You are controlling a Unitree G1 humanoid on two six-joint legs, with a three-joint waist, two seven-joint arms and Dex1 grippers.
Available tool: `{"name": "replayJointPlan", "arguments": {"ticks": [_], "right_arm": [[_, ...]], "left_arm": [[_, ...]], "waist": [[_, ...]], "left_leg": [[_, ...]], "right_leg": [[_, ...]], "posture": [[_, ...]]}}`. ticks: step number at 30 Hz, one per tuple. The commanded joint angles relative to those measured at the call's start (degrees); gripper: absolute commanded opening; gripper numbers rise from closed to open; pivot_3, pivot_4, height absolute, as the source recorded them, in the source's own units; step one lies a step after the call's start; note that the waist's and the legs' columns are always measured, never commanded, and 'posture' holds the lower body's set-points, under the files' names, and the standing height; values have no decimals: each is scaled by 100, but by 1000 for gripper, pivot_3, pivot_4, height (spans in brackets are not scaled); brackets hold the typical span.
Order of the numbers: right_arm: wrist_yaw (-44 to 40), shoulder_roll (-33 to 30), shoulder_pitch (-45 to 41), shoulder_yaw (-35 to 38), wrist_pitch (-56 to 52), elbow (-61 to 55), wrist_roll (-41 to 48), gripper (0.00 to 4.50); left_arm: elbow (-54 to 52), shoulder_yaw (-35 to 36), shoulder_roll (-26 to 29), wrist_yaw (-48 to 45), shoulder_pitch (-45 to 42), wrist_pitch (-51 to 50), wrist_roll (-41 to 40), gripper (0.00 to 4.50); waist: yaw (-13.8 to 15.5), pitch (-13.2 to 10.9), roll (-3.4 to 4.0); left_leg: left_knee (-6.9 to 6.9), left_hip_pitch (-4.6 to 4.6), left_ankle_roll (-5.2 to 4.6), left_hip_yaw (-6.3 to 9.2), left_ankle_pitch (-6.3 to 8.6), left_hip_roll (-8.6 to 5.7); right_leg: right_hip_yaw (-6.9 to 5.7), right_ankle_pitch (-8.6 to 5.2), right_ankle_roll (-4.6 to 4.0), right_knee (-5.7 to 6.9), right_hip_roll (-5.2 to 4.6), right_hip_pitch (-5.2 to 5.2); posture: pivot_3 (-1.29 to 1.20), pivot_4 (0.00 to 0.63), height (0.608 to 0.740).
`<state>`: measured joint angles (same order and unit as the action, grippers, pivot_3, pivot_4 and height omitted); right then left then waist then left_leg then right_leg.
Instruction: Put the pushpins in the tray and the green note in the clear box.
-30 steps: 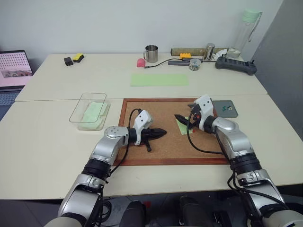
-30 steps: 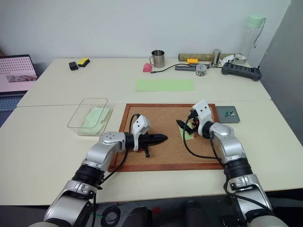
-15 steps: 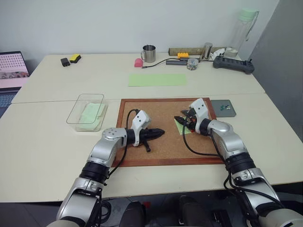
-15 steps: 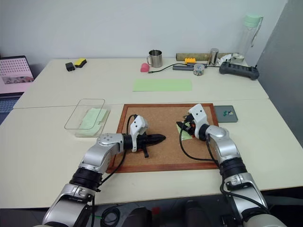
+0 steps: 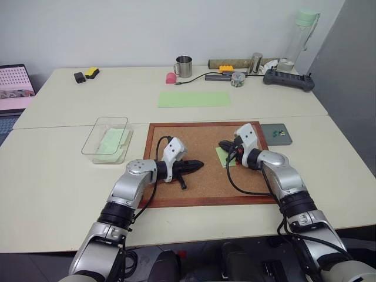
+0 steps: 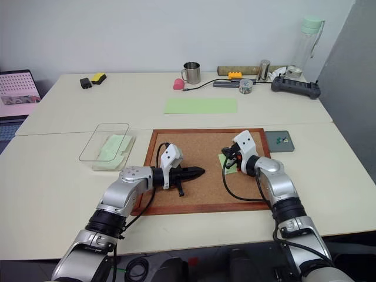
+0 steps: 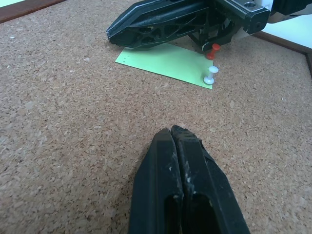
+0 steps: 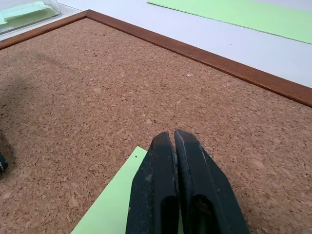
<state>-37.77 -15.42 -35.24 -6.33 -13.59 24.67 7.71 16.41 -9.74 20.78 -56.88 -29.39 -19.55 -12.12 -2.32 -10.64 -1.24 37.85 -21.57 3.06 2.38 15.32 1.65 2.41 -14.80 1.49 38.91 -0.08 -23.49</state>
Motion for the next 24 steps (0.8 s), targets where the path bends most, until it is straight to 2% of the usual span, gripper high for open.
{"name": "replayJointPlan", "arguments": {"ticks": [1,17,24], "right_arm": [[-15,60,87,145,56,-509,165,14],[241,-183,480,674,-690,-1911,569,14],[1058,-483,461,1604,-974,-2026,734,14]], "left_arm": [[208,-172,73,67,138,-133,207,0],[126,-275,130,38,263,-145,204,0],[48,-284,133,48,332,-151,192,0]], "waist": [[0,0,0],[0,0,1],[-2,0,1]], "left_leg": [[0,0,0,0,0,0],[-1,-1,0,1,0,0],[-1,-3,0,-1,1,0]], "right_leg": [[0,0,0,0,0,0],[0,-12,21,-2,0,0],[2,-13,22,-5,0,0]], "posture": [[0,150,740],[0,150,740],[0,150,740]]}}
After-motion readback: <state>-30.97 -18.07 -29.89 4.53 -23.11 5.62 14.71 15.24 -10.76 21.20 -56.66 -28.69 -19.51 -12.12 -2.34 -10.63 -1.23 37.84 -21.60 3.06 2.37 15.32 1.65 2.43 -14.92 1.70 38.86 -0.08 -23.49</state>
